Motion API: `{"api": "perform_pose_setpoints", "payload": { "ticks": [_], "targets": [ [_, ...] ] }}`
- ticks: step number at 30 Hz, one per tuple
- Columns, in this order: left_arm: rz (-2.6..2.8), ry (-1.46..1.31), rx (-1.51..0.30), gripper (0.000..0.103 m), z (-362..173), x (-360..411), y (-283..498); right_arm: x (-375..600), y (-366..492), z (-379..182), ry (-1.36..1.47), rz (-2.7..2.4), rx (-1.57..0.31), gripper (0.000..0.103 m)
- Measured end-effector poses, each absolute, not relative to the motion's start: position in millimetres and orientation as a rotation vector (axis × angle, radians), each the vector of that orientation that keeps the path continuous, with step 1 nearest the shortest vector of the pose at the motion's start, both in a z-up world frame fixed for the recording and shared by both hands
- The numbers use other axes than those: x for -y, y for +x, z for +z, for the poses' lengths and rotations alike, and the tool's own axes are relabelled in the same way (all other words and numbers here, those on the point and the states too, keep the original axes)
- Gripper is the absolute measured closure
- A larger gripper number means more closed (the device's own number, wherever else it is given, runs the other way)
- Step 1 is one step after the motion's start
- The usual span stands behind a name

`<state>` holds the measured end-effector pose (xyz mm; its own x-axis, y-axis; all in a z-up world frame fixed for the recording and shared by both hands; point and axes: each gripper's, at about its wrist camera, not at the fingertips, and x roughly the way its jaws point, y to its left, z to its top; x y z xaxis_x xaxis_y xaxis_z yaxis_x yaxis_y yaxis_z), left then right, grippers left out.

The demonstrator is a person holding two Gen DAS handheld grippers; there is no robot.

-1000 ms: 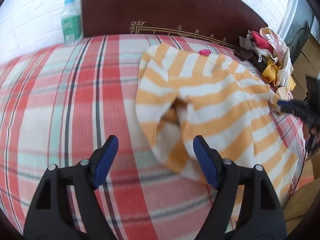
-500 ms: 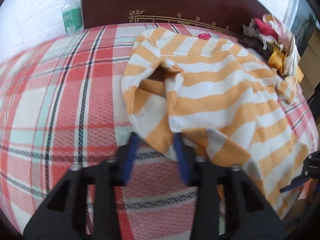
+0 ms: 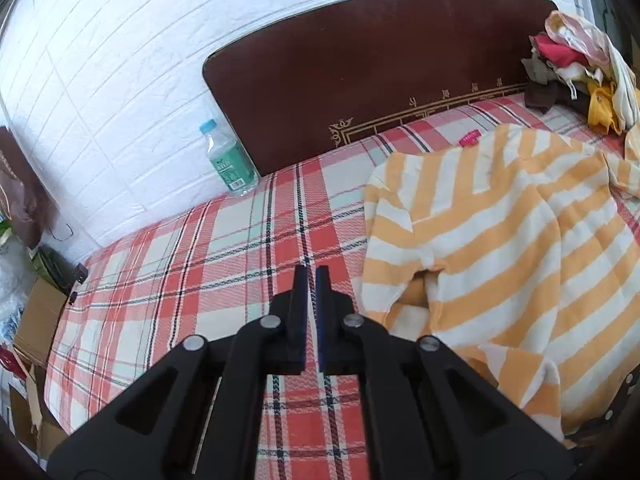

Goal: Fold clothes

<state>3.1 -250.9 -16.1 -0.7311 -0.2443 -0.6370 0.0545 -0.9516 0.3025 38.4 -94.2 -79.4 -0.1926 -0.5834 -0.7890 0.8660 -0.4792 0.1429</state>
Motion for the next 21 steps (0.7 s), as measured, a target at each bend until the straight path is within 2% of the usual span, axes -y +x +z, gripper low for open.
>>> {"api": "perform_pose_setpoints", "payload": {
  "ticks": [3, 5, 6, 7, 12, 15, 17, 18, 20, 21],
  "targets": [
    [-2.85, 1.171, 0.218, 0.095, -21, 266, 15, 68, 18, -55, 1.003, -1.845, -0.162, 0.098],
    [-2.9, 1.271, 0.126, 0.077, -37, 267, 25, 49, 8, -40, 0.986, -1.867, -0.04, 0.098],
    [-2.909, 1.318, 0.108, 0.048, -48, 265, 31, 40, 4, -35, 0.981, -1.871, 0.006, 0.098],
    [-2.905, 1.355, 0.1, 0.028, -59, 262, 36, 31, 1, -30, 0.975, -1.877, 0.051, 0.098],
    [-2.925, 1.456, 0.06, 0.027, -94, 246, 47, 6, -8, -21, 0.973, -1.935, 0.11, 0.098],
    [-2.877, 1.484, 0.073, 0.027, -106, 243, 38, 12, -6, -28, 1.005, -1.913, 0.069, 0.088],
    [-2.885, 1.5, 0.0, 0.027, -110, 247, 28, 24, 2, -35, 1.024, -1.884, 0.005, 0.069],
    [-2.888, 1.505, -0.039, 0.028, -112, 250, 22, 33, 7, -40, 1.034, -1.861, -0.033, 0.066],
    [-2.891, 1.495, -0.08, 0.05, -116, 254, 13, 46, 19, -50, 1.051, -1.83, -0.105, 0.061],
    [-2.896, 1.484, -0.073, 0.069, -116, 255, 9, 53, 24, -55, 1.06, -1.812, -0.13, 0.061]
  ]
}}
